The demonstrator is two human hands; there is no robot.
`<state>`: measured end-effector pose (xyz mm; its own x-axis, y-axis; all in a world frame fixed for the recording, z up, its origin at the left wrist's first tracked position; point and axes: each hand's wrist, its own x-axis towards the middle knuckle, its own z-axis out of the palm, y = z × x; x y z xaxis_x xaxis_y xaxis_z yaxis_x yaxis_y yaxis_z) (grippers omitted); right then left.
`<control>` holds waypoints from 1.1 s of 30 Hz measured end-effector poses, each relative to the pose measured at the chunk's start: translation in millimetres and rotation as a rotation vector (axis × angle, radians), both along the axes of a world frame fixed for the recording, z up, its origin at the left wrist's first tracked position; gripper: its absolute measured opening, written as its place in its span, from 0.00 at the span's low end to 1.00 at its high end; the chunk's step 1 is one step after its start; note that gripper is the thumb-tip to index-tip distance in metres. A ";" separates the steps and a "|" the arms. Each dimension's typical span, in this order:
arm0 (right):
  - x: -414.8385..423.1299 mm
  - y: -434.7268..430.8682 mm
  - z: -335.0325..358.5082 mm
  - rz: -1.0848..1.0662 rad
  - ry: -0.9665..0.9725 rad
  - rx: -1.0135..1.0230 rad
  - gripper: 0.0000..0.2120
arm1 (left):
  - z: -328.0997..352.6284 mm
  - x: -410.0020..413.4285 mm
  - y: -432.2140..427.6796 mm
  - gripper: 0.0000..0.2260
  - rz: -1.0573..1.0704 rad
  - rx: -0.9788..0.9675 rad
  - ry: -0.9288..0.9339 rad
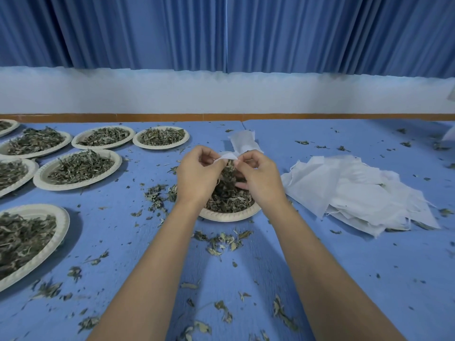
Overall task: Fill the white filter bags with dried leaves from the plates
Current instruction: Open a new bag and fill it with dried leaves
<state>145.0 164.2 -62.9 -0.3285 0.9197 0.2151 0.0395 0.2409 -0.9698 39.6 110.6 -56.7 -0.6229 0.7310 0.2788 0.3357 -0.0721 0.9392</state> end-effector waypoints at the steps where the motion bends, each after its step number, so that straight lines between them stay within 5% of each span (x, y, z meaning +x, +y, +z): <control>1: -0.1 2.0 0.1 -0.016 0.016 -0.018 0.09 | 1.4 -1.3 -2.0 0.05 -0.069 -0.005 -0.039; 4: -0.6 5.9 0.8 -0.024 0.064 -0.070 0.09 | 4.9 -6.2 -5.1 0.08 -0.246 -0.050 -0.111; 6: -0.9 6.0 1.7 -0.009 0.084 -0.076 0.09 | 3.9 -7.9 -5.8 0.12 -0.260 -0.110 0.057; 10: -1.7 1.6 3.0 0.045 0.070 -0.070 0.09 | 1.4 -5.8 -6.0 0.14 -0.163 -0.027 0.259; 21: -0.8 -9.9 11.1 0.095 -0.170 0.146 0.08 | 2.9 -15.7 6.2 0.10 0.063 -0.012 0.445; 27: -0.9 -7.4 11.9 0.008 -0.164 0.183 0.06 | 5.4 -14.1 8.0 0.10 0.088 0.023 0.401; 33: -0.5 -3.7 6.4 -0.052 -0.114 0.116 0.06 | 1.9 -12.6 -1.8 0.14 -0.190 -0.027 0.211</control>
